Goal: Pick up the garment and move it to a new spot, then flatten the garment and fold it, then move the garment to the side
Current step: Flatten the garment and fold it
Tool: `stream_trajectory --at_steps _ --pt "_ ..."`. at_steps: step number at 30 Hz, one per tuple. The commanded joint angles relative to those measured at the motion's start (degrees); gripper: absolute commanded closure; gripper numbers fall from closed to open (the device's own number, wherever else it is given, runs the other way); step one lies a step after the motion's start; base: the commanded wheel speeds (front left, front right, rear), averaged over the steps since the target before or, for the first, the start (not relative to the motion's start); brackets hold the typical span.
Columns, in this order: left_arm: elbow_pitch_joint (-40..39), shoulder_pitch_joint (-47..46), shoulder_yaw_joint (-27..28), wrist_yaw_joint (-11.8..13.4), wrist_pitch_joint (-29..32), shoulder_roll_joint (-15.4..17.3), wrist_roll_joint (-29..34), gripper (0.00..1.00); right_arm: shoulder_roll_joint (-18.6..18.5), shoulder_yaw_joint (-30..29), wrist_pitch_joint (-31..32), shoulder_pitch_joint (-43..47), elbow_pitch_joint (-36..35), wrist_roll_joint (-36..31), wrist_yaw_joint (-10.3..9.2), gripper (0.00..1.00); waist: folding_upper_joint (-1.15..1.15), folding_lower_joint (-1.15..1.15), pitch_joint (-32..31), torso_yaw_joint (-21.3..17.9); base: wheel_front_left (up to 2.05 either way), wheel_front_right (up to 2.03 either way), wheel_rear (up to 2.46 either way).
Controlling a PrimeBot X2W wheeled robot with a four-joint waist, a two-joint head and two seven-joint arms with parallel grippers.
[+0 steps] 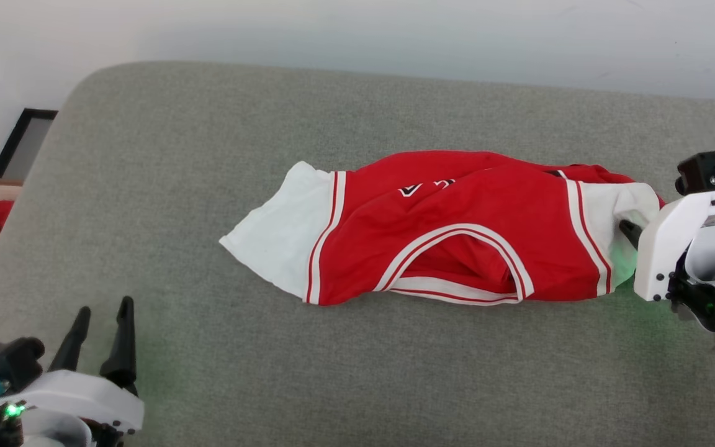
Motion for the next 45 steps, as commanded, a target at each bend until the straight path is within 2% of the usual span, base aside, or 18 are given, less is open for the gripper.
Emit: stream_trajectory --at_steps 1,3,11,21,28,37,45 --pt "-0.3 1.2 1.4 -0.3 -0.2 -0.7 1.5 0.0 -0.4 1.3 -0.4 -0.1 -1.2 1.2 -0.04 1.0 0.0 0.0 -0.3 0.0 0.0 0.0 0.0" --pt "-0.6 1.7 2.3 -0.2 -0.2 -1.1 2.4 0.0 -0.6 2.1 -0.5 0.3 -2.1 1.7 -0.04 1.0 0.0 0.0 -0.5 -0.1 0.0 0.0 0.0" --pt "-1.2 5.2 8.4 -2.9 -0.2 -4.0 7.9 0.0 -3.2 6.3 -0.5 3.8 -11.6 5.6 -0.04 1.0 0.0 0.0 -2.5 -0.9 0.0 0.0 0.0" --pt "-2.1 9.4 13.7 -5.4 -0.2 -7.7 13.3 0.0 -4.7 7.3 1.4 12.2 -22.1 9.7 -0.04 1.0 0.0 0.0 -7.5 -1.5 0.0 0.0 0.0" --pt "-3.0 12.7 16.6 -6.4 -0.2 -9.2 15.1 0.0 -5.3 7.5 5.5 20.7 -30.2 12.6 -0.04 1.0 0.0 0.0 -10.2 -1.9 0.0 0.0 0.0" --pt "-3.7 14.9 18.8 -7.0 -0.2 -10.7 15.8 0.0 -4.9 4.9 9.9 31.7 -36.4 13.1 -0.04 1.0 0.0 0.0 -10.9 -2.6 0.0 0.0 0.0" --pt "-3.8 14.9 20.0 -7.6 -0.2 -11.9 16.2 0.0 -4.3 -0.9 10.5 35.3 -34.9 9.9 -0.04 1.0 0.0 0.0 -10.3 -3.5 0.0 0.0 0.0"
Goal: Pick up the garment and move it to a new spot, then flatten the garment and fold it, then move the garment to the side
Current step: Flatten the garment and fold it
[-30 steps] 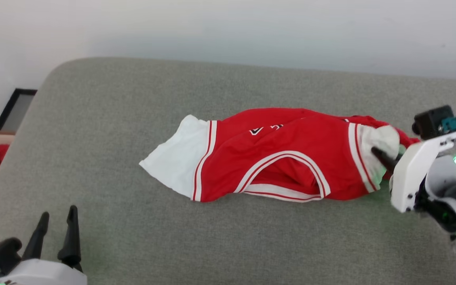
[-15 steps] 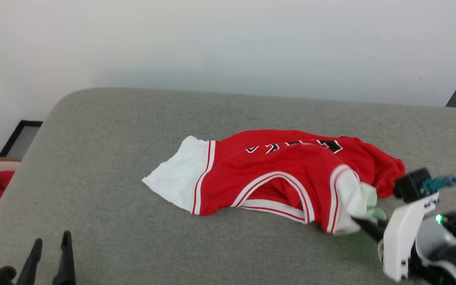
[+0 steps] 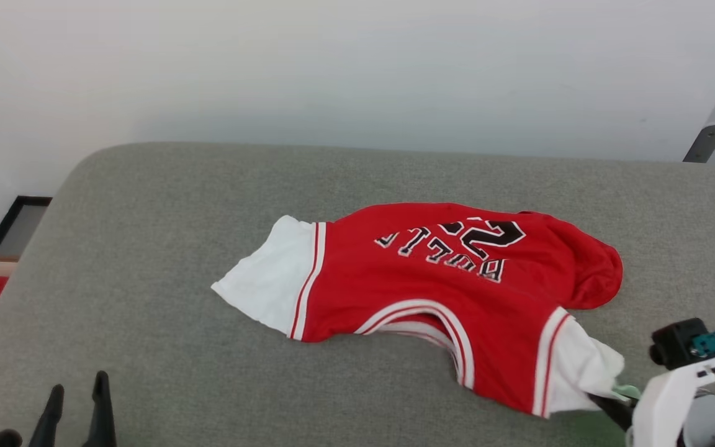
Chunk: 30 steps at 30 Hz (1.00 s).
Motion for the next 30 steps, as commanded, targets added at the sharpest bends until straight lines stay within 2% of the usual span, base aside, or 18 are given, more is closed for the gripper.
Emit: stream_trajectory --at_steps 1,9,16,25,26,28,29,30 --pt "0.1 0.0 0.1 -0.3 -0.2 -0.2 0.3 0.0 -0.2 -0.9 0.1 0.8 0.6 -0.7 -0.04 1.0 0.0 0.0 0.2 -0.1 0.0 0.0 0.0" --pt "1.1 -0.8 0.5 -1.0 -0.2 -1.0 1.1 0.0 -1.4 -5.7 0.6 0.8 4.4 -4.1 -0.04 1.0 0.0 0.0 0.8 -0.3 0.0 0.0 0.0" --pt "2.0 -1.5 0.6 -1.5 -0.2 -1.3 1.6 0.0 -3.6 -9.5 -1.8 -2.1 10.6 -8.9 -0.04 1.0 0.0 0.0 1.1 -0.1 0.0 0.0 0.0" --pt "3.0 -2.1 0.3 -2.1 -0.2 -1.1 2.0 0.0 -3.2 -9.6 -5.5 -7.8 18.9 -12.6 -0.04 0.98 0.0 0.0 1.7 -0.1 0.0 0.0 0.0" --pt "3.0 -2.1 0.3 -2.1 -0.2 -1.1 2.0 0.0 -3.3 -9.4 -6.1 -8.4 19.4 -13.2 -0.04 0.76 0.0 0.0 1.7 -0.1 0.0 0.0 0.0" --pt "3.1 -2.2 0.2 -2.2 -0.2 -1.0 2.0 0.0 -3.1 -9.0 -7.4 -9.3 20.5 -13.3 -0.04 0.44 0.0 0.0 1.8 -0.2 0.0 0.0 0.0" --pt "3.1 -2.2 0.2 -2.3 -0.2 -0.9 2.0 0.0 -3.1 -8.7 -7.7 -9.6 21.0 -13.3 -0.04 0.0 0.0 0.0 1.8 -0.2 0.0 0.0 0.0" --pt "3.1 -2.2 0.2 -2.3 -0.2 -0.8 2.0 0.0 -3.0 -8.4 -7.9 -10.0 21.2 -13.4 -0.04 0.0 0.0 0.0 1.8 -0.3 0.0 0.0 0.0"
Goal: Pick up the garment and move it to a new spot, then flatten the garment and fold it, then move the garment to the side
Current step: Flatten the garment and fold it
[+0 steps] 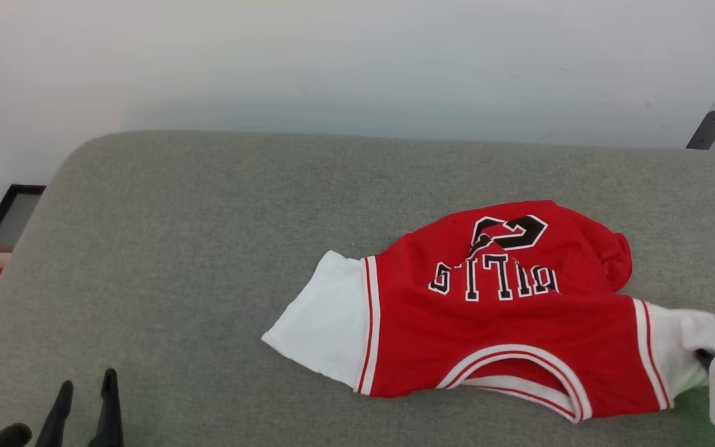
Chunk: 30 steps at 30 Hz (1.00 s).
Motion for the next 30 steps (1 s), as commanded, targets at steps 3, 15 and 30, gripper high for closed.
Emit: stream_trajectory --at_steps 3,15,30 --pt "0.1 -0.1 -0.3 -0.3 -0.2 0.7 0.0 0.0 0.1 0.9 -0.5 -1.3 0.5 0.3 -0.04 0.0 0.0 0.0 -0.3 -0.4 0.0 0.0 0.0" --pt "-2.6 -0.2 -1.8 -0.8 3.5 3.7 -0.6 0.0 0.3 1.9 -5.4 -1.7 -5.8 0.5 -0.04 0.0 0.0 0.0 -2.4 -2.7 0.0 0.0 0.0" --pt "-9.6 -5.2 -6.0 -1.2 18.4 8.5 -6.1 0.0 6.6 -2.8 -23.1 2.7 -18.6 -4.3 -0.04 0.0 0.0 0.0 -0.9 -6.5 0.0 0.0 0.0"
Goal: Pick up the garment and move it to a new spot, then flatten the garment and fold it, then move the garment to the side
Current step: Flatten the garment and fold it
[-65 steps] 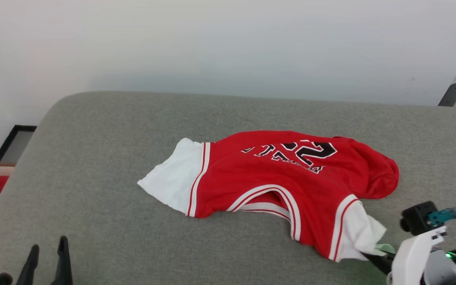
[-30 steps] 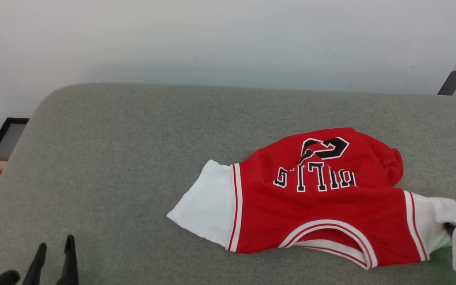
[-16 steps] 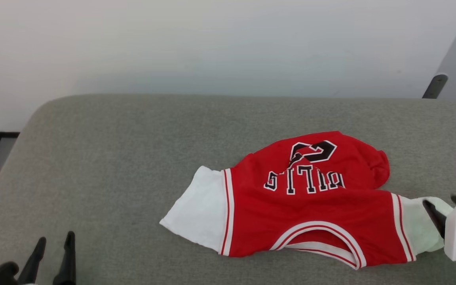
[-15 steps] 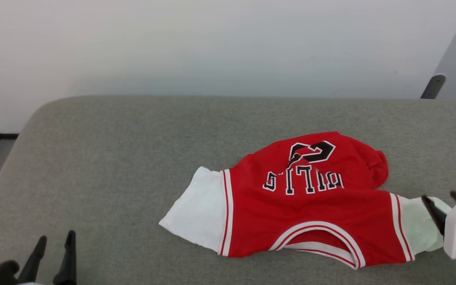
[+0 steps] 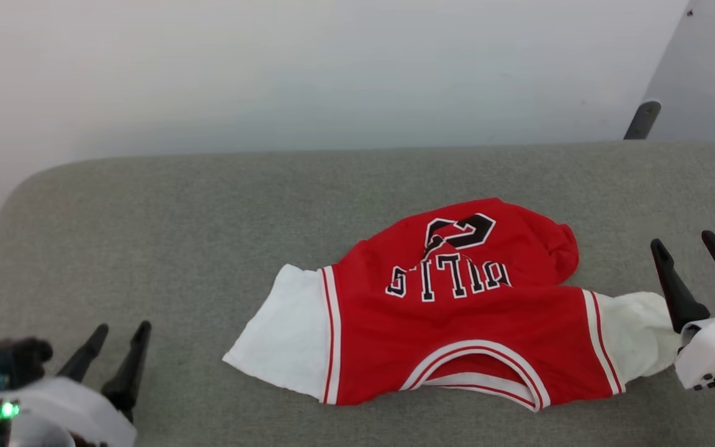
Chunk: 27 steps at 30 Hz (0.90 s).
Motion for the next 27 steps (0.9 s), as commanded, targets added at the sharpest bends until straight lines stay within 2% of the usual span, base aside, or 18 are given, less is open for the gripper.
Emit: stream_trajectory --at_steps 1,7,15,23,27 --pt "-0.2 -0.9 -0.3 -0.3 1.3 0.4 -0.8 0.0 0.5 -0.4 -1.1 0.8 -0.6 -0.4 -0.04 0.0 0.0 0.0 0.7 -0.7 0.0 0.0 0.0" --pt "0.4 -6.8 -3.2 -0.1 14.9 2.9 -5.7 0.0 2.9 -3.3 -5.5 2.5 -3.0 -2.5 -0.04 0.0 0.0 0.0 2.5 -1.9 0.0 0.0 0.0" --pt "2.8 -13.9 -7.9 3.0 33.2 5.5 -8.4 0.0 5.3 -5.5 -6.4 3.6 -5.8 -3.2 -0.04 0.0 0.0 0.0 6.2 -4.0 0.0 0.0 0.0" --pt "5.5 -18.7 -12.2 4.9 42.7 6.2 -7.4 0.0 7.4 -6.2 -6.2 3.4 -6.7 -3.8 -0.04 0.0 0.0 0.0 9.5 -5.6 0.0 0.0 0.0" --pt "7.0 -20.2 -13.8 5.2 45.0 6.0 -6.9 0.0 8.1 -6.3 -6.3 2.5 -6.5 -3.9 -0.04 0.0 0.0 0.0 10.6 -6.0 0.0 0.0 0.0"
